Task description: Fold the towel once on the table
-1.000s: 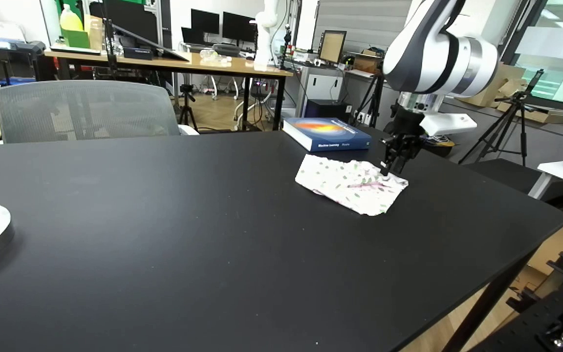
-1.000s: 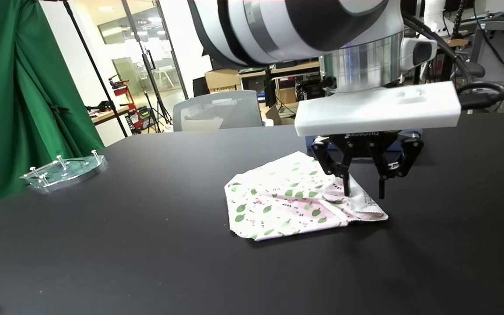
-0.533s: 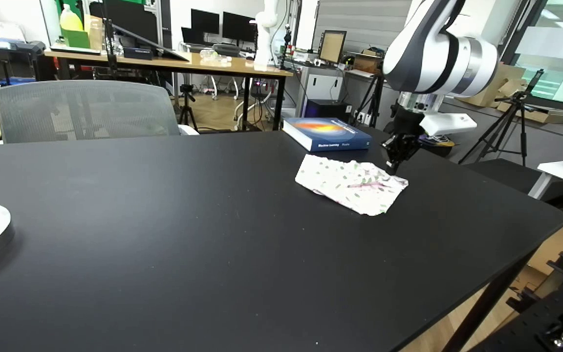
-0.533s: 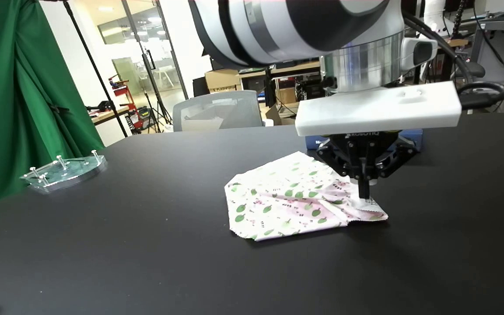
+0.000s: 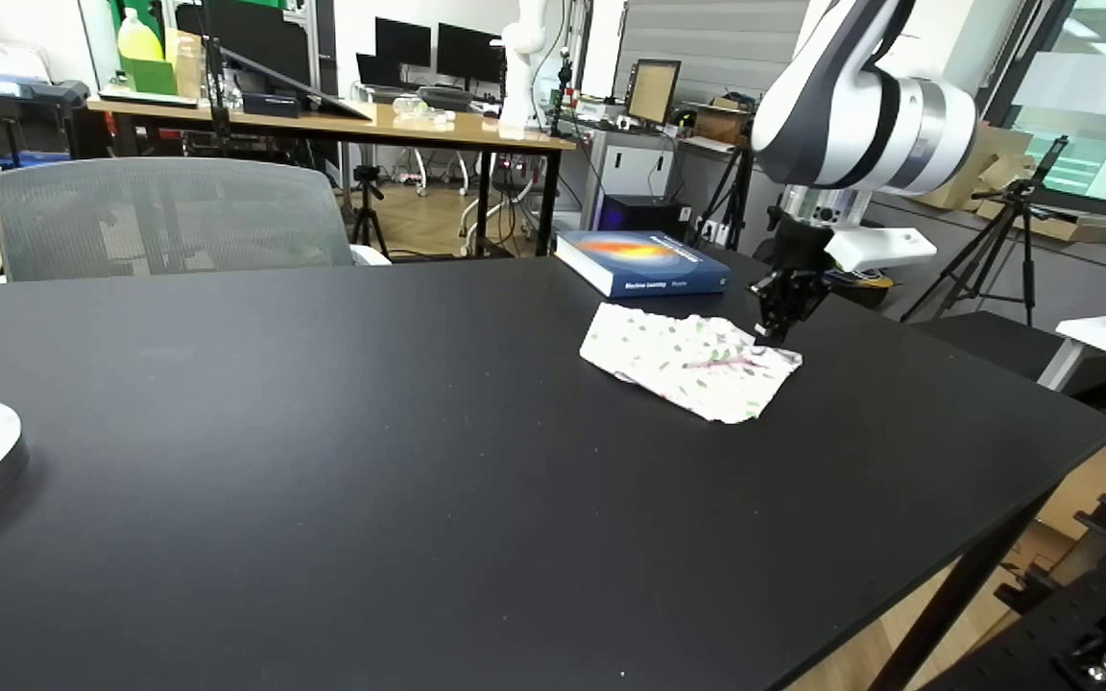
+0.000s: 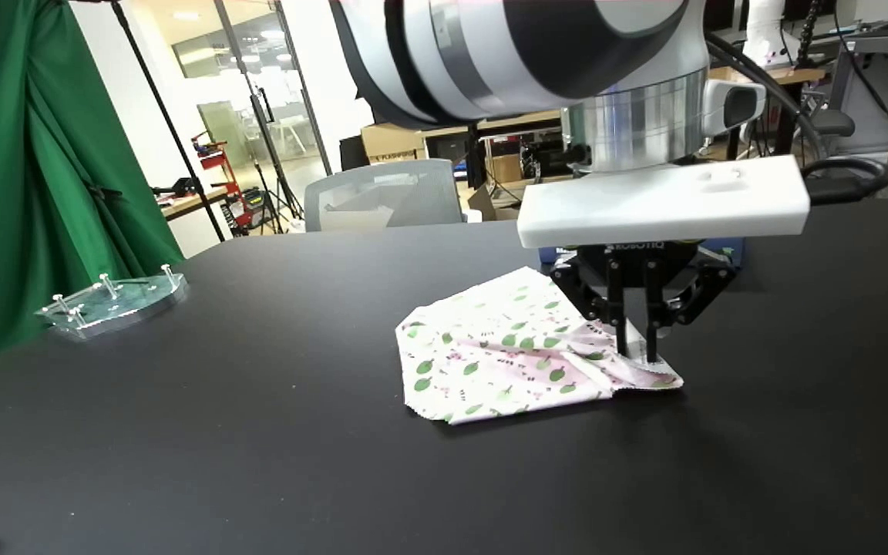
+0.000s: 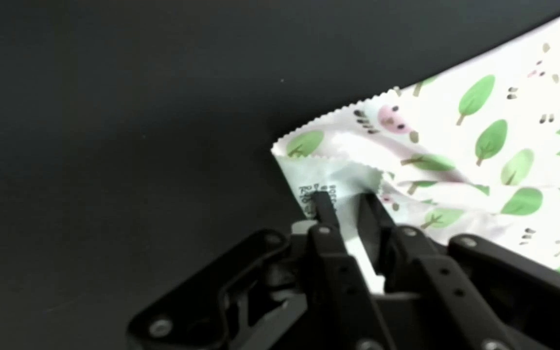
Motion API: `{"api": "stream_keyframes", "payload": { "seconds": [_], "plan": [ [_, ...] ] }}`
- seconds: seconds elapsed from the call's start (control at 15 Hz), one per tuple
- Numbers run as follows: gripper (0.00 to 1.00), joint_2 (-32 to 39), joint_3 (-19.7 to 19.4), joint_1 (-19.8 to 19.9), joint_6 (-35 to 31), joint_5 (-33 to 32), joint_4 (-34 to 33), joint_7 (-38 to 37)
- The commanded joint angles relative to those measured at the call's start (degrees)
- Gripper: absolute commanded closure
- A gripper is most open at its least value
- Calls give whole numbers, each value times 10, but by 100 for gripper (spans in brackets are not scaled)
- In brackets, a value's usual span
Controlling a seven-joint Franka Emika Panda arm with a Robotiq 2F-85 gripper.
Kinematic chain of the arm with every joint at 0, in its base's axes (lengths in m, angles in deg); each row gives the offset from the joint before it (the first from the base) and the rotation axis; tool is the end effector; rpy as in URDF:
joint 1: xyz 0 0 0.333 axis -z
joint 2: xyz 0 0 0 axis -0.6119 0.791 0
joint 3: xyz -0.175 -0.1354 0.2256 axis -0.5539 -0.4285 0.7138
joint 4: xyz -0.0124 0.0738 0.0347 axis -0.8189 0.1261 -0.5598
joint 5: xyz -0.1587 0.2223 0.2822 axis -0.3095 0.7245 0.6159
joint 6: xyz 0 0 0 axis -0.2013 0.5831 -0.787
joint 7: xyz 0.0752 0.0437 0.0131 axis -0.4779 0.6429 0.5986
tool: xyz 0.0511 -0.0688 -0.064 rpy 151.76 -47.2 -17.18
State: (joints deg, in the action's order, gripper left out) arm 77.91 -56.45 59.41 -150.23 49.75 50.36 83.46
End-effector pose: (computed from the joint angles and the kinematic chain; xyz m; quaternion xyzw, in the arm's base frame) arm 0.5145 -0.2440 0.1338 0.9991 0.0094 0.0337 0.0258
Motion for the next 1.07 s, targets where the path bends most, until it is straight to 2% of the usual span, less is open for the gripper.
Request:
{"api": "stream_keyframes", "payload": {
  "seconds": [0.0,0.4,0.47,0.53,0.6,1.0],
  "plan": [
    [48,4,6,8,23,-17,-15,-12],
    [8,4,0,3,35,-32,-16,-10],
    [51,5,0,4,35,-31,-17,-10],
    [47,5,1,5,36,-32,-17,-10],
    [47,5,1,6,35,-32,-17,-10],
    [89,5,2,7,35,-33,-18,-10]
  ]
}}
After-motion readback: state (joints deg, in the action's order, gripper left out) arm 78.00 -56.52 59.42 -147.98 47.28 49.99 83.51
